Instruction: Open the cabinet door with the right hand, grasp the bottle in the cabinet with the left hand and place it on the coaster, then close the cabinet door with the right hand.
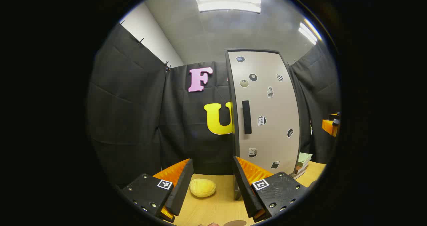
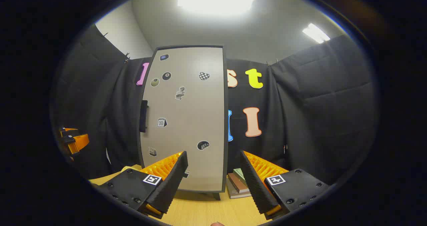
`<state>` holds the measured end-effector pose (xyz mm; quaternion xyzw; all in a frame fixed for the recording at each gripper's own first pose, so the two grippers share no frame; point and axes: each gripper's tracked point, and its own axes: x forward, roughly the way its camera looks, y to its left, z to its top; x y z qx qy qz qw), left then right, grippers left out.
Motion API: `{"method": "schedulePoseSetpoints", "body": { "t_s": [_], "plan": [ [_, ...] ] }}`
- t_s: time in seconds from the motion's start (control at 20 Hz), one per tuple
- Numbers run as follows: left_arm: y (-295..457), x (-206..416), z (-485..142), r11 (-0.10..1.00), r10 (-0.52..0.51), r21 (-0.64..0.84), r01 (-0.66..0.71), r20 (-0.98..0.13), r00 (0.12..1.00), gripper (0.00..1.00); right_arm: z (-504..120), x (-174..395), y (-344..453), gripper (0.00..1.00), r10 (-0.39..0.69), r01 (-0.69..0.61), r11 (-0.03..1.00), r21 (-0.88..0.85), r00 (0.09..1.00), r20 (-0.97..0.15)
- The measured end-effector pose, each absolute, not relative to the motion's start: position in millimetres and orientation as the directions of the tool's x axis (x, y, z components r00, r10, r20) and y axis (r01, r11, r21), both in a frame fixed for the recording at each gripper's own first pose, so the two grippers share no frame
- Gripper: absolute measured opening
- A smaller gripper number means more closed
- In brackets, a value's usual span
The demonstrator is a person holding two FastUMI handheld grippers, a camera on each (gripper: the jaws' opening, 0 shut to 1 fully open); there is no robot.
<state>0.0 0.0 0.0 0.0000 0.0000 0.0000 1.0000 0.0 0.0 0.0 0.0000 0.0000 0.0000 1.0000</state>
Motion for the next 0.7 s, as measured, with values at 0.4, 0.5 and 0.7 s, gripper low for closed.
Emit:
{"method": "schedulePoseSetpoints", "body": {
  "t_s": [0.4, 0.5, 0.7],
  "plan": [
    [-0.8, 2.6, 0.4, 1.0, -0.009, 0.009, 0.009, 0.006, 1.0, 0.69, -2.3, 4.8, 3.6, 0.98, 0.004, -0.004, 1.0, 0.007, 1.0, -0.01],
    [-0.8, 3.3, 0.1, 1.0, -0.01, 0.011, 0.01, 0.005, 1.0, 0.69, -2.8, 6.3, 3.1, 0.98, 0.004, -0.004, 1.0, 0.011, 1.0, -0.01],
    [-1.4, 3.9, 0.1, 1.0, -0.014, 0.015, 0.014, 0.005, 1.0, 0.69, -2.5, 8.0, 5.7, 0.98, 0.009, -0.008, 1.0, 0.014, 1.0, -0.013]
  ]
}}
